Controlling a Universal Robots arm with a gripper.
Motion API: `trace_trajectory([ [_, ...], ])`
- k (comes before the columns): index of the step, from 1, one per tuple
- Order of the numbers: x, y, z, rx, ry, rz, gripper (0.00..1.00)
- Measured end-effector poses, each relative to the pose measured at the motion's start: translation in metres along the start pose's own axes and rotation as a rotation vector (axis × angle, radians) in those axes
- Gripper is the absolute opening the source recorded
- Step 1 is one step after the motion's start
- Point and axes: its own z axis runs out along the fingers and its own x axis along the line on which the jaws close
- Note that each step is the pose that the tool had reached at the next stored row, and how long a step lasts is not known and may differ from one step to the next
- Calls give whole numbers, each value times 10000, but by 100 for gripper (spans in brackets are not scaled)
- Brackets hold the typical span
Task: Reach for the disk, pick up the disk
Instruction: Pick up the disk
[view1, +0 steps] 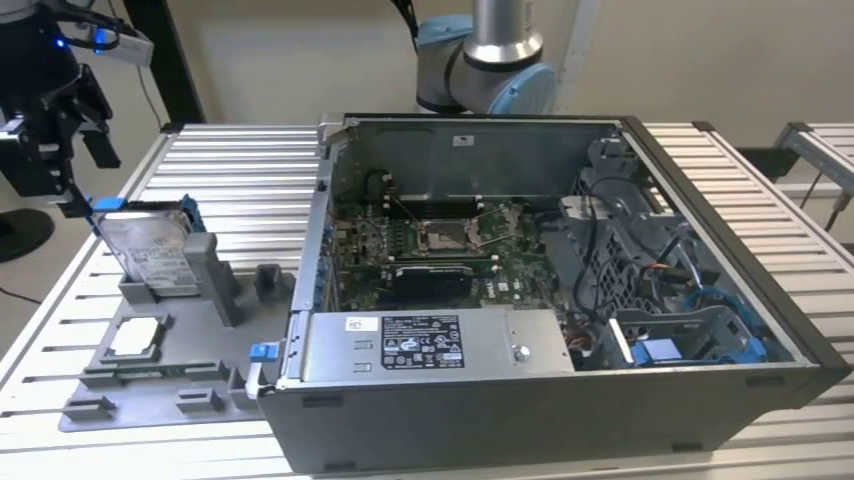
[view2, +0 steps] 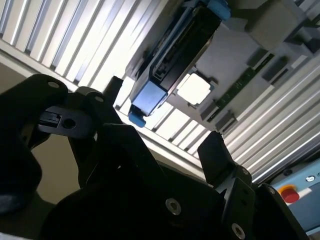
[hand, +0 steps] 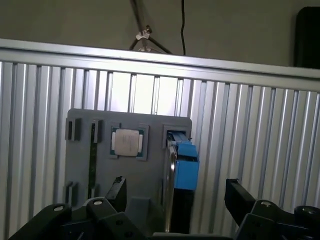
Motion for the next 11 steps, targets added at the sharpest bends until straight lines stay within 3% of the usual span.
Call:
trace_trajectory([
  [11,3,-14,101,7,-7,496,100],
])
